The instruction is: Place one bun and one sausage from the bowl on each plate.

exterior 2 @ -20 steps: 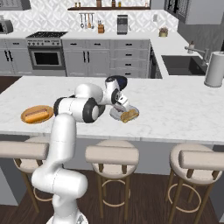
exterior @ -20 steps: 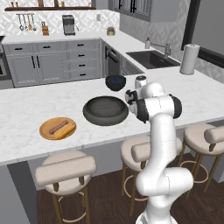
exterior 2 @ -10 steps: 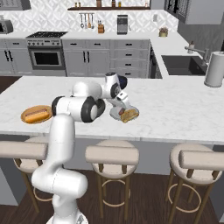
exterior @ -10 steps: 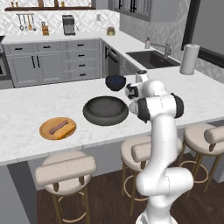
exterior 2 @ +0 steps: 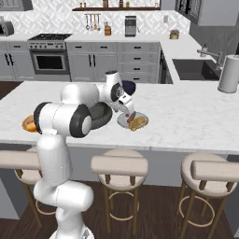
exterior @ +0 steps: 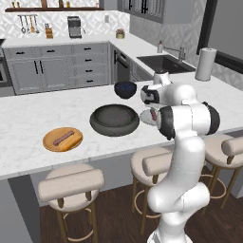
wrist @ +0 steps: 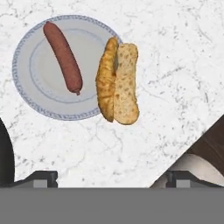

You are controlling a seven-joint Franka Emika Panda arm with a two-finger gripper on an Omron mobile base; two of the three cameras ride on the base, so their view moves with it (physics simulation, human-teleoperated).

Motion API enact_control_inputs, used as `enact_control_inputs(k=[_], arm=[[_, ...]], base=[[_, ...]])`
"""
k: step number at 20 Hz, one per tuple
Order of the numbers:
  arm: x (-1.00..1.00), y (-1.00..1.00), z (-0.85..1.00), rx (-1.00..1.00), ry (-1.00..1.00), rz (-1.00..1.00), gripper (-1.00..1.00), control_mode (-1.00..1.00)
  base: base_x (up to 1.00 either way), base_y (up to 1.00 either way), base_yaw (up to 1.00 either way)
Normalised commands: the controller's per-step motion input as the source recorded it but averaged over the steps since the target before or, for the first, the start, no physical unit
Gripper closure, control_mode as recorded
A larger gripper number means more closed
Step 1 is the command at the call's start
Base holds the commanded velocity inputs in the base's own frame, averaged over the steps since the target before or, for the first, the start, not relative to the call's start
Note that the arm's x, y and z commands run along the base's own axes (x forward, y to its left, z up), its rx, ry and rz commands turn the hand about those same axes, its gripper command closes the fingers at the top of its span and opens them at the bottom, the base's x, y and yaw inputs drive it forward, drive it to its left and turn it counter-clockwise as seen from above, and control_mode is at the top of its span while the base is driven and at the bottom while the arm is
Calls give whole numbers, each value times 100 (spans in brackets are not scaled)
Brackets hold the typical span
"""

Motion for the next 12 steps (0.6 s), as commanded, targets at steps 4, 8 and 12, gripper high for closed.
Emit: enact_control_inputs(k=[4, 8, 12], arm=[[-100, 39, 69, -3, -22, 0, -100, -100], [-100, 37, 66, -6, -31, 3, -100, -100], [-100, 25, 89, -11, -22, 9, -100, -100]], base=[[0, 0, 0], [0, 0, 0], [0, 0, 0]])
